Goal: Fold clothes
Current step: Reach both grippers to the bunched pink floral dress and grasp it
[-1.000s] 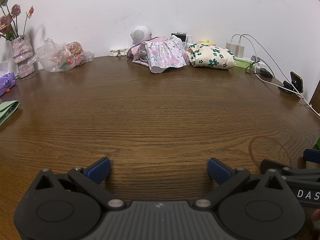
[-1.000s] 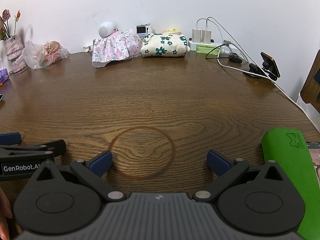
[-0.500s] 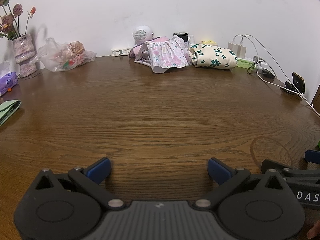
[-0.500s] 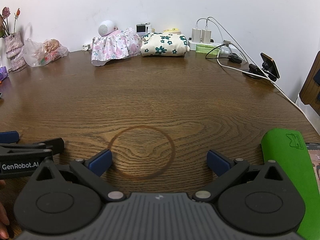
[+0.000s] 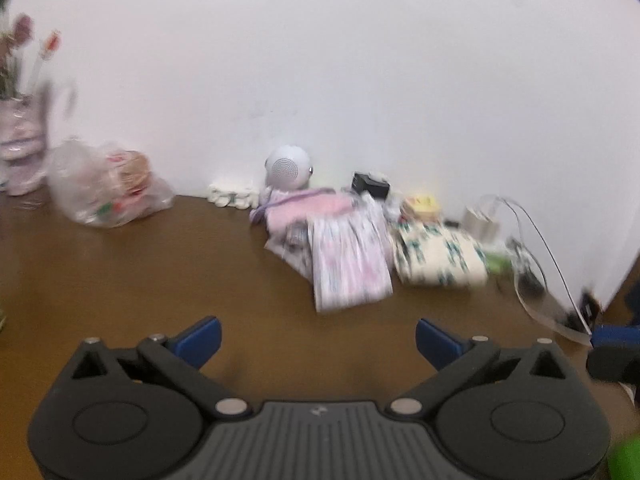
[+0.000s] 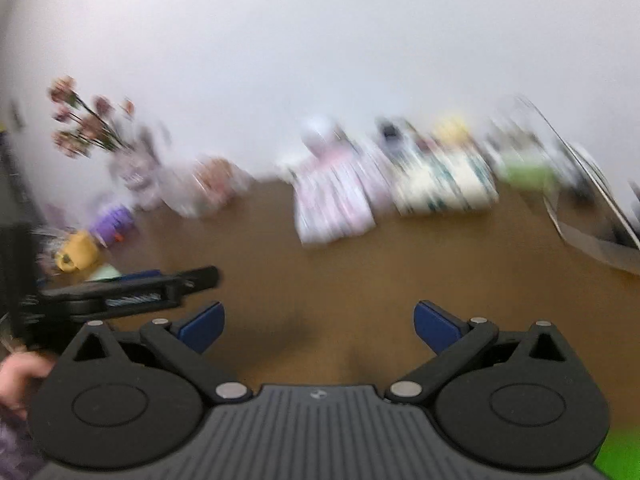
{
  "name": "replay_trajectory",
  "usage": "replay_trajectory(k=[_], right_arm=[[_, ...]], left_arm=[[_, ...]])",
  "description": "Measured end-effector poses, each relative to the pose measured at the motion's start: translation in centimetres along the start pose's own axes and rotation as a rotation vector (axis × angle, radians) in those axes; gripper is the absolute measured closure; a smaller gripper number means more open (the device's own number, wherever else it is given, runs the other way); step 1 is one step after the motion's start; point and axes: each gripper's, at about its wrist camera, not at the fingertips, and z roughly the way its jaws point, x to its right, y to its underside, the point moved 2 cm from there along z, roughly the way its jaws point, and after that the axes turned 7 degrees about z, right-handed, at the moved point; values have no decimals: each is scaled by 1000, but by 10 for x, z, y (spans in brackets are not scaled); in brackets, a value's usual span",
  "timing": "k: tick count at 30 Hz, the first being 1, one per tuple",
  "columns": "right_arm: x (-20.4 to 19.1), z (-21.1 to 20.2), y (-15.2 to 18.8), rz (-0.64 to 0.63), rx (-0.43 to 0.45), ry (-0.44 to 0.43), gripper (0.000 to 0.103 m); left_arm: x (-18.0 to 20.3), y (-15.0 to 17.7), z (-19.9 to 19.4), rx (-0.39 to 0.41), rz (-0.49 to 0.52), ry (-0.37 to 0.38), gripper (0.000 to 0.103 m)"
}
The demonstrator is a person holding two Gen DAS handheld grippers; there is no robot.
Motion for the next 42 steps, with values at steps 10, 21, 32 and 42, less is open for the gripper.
replay_trajectory(k=[10, 21, 32, 42], right_arm=[[49, 210, -96, 100, -175, 16, 27], [24, 196, -86, 125, -143, -31, 103], [-127, -143, -125, -314, 153, -168, 103], [-134, -197, -118, -272, 188, -148, 103]], left_arm=[[-16, -12, 153, -156, -56, 23, 44], [-14, -36, 72, 25, -123, 211, 103], [74, -81, -191, 434, 30, 420, 102], [84, -53, -229, 374, 122, 345, 91]])
